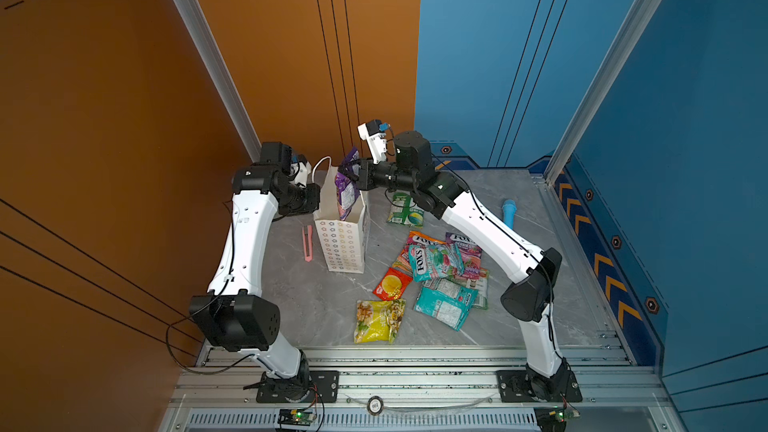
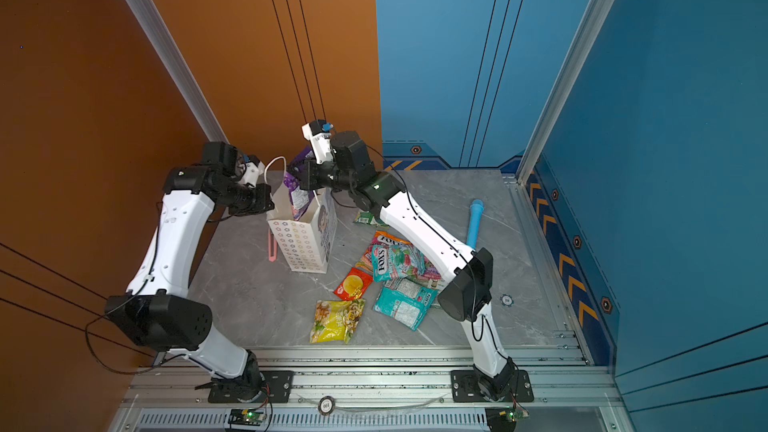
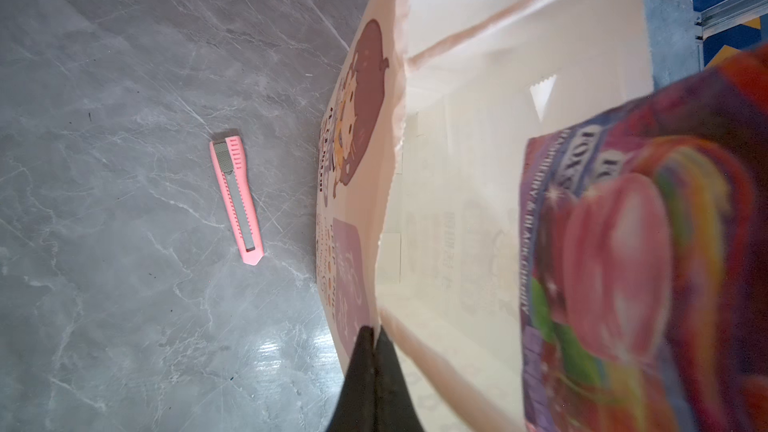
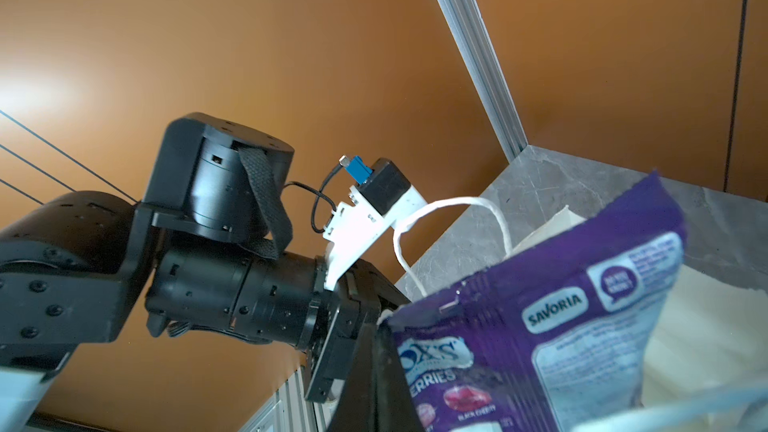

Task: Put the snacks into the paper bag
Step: 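Carry the purple packet over the upright bag and lower it in, then open the right gripper to drop the purple packet into the bag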

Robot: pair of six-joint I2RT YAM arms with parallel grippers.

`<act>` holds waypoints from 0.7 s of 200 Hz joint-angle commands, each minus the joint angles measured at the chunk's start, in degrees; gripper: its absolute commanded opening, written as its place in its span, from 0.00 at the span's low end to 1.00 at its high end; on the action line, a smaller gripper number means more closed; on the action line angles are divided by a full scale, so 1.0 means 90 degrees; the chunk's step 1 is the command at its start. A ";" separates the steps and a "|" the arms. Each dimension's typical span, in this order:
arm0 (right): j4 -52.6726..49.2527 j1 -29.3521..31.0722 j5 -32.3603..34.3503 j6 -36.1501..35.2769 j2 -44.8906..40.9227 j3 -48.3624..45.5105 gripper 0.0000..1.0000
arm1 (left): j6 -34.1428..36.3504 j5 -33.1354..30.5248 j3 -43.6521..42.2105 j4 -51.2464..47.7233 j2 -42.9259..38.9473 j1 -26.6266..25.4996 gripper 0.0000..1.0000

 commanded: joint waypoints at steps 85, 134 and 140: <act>-0.0693 0.0017 0.0604 -0.0691 -0.0458 -0.0415 0.00 | -0.0013 0.0200 0.0053 -0.0141 -0.0014 0.0068 0.00; -0.0786 0.0039 0.0621 -0.0705 -0.0420 -0.0481 0.00 | -0.0021 0.0234 0.0062 -0.0133 -0.0015 0.0068 0.00; -0.0807 0.0039 0.0619 -0.0701 -0.0389 -0.0461 0.00 | -0.0024 0.0232 0.0058 -0.0136 0.0004 0.0068 0.00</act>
